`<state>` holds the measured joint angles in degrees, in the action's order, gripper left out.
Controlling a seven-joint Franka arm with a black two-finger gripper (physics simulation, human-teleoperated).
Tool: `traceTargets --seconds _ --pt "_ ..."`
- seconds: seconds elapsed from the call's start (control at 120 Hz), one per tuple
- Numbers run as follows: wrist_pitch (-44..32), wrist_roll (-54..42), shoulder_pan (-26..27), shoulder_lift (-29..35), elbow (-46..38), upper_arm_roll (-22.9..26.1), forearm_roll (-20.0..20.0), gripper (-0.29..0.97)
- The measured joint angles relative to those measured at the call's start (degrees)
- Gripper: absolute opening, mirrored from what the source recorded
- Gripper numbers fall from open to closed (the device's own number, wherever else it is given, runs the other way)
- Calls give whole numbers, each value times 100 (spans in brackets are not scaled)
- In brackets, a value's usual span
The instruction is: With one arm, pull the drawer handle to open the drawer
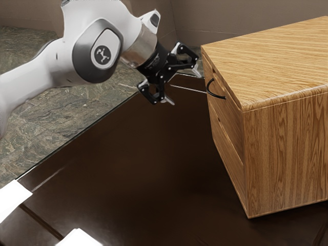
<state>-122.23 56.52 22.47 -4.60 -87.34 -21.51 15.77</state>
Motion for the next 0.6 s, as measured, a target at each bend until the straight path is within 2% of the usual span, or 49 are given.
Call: traceTargets --seconds 0.242,0.6 --pt "-31 508 93 -17 -104 15 133 68" --pt "79 757 160 -18 -122 15 105 68"
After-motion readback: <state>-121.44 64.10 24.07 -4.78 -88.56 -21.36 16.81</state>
